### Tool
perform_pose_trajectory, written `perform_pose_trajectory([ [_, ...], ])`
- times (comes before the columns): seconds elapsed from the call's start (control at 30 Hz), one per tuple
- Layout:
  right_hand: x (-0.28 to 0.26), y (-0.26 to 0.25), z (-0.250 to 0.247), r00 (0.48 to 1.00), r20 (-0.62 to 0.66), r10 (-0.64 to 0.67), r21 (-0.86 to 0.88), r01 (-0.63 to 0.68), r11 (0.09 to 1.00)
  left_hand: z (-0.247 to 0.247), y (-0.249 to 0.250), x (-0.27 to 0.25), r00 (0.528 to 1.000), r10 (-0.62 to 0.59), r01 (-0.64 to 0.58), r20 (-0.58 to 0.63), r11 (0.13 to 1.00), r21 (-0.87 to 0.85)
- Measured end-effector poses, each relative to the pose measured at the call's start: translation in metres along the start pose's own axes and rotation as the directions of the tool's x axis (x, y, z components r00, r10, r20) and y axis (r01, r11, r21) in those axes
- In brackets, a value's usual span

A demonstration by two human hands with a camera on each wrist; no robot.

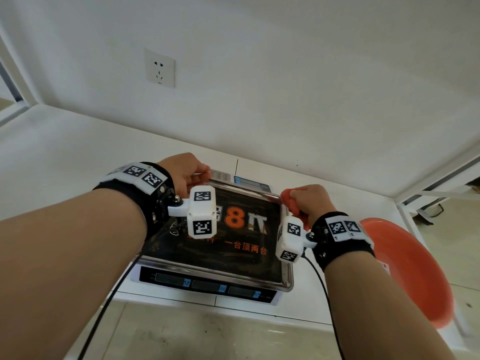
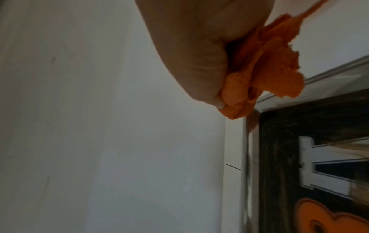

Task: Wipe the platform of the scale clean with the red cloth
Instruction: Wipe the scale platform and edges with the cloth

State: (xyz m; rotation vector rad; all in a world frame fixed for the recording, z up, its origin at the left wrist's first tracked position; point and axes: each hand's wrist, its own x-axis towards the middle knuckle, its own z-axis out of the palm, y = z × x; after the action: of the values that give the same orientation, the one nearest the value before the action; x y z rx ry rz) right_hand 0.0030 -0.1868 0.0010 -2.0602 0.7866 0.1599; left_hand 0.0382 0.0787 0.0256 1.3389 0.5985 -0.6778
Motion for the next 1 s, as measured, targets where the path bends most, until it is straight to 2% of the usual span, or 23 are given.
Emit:
perform_pose_trajectory([
  [0.1, 0.005, 0.011, 0.013, 0.999, 0.043, -0.008, -0.047, 0.010, 0.999, -0.001, 0.000, 0.001, 1.000, -0.003, 0.003, -0.002, 1.000, -0.003],
  [0.23, 0.001, 0.010, 0.032, 0.998, 0.063, -0.031, -0.245, 0.046, 0.968, -0.004, 0.000, 0.004, 1.000, -0.004, 0.004, 0.000, 1.000, -0.004],
  [0.3, -0.002, 0.003, 0.040, 0.991, 0.134, -0.021, -0.208, 0.049, 0.977, -0.005, 0.001, 0.004, 1.000, -0.010, 0.010, 0.002, 1.000, -0.013],
  [0.4, -0.009, -0.010, 0.044, 0.965, 0.256, 0.051, -0.069, -0.034, 0.997, -0.008, 0.001, 0.005, 1.000, -0.005, 0.005, -0.004, 1.000, -0.030],
  [0.47, -0.005, -0.018, 0.040, 0.972, 0.230, 0.053, -0.038, -0.046, 0.998, -0.011, 0.002, 0.006, 0.999, 0.009, -0.010, -0.034, 1.000, -0.028],
  [0.63, 0.005, -0.012, 0.024, 0.992, 0.085, 0.093, -0.167, -0.078, 0.983, -0.027, 0.006, 0.007, 0.992, 0.024, -0.028, -0.122, 0.999, -0.033],
  [0.77, 0.007, 0.001, 0.039, 0.994, 0.086, 0.070, -0.187, -0.053, 0.981, -0.038, 0.006, 0.010, 0.990, 0.014, -0.026, -0.140, 0.996, -0.081],
  [0.8, 0.007, 0.000, 0.042, 0.991, 0.119, 0.068, -0.200, -0.043, 0.979, -0.038, 0.005, 0.011, 0.989, 0.014, -0.027, -0.147, 0.996, -0.085],
  [0.87, 0.007, -0.006, 0.041, 0.972, 0.211, 0.101, -0.116, -0.078, 0.990, -0.037, 0.007, 0.012, 0.986, 0.015, -0.029, -0.164, 0.996, -0.087],
  [0.93, 0.012, -0.011, 0.031, 0.973, 0.204, 0.109, -0.042, -0.102, 0.994, -0.038, 0.007, 0.013, 0.984, 0.012, -0.026, -0.178, 0.997, -0.074],
  [1.0, 0.016, -0.015, 0.018, 0.986, 0.144, 0.089, -0.028, -0.086, 0.996, -0.042, 0.006, 0.013, 0.980, 0.029, -0.035, -0.198, 0.999, -0.022],
])
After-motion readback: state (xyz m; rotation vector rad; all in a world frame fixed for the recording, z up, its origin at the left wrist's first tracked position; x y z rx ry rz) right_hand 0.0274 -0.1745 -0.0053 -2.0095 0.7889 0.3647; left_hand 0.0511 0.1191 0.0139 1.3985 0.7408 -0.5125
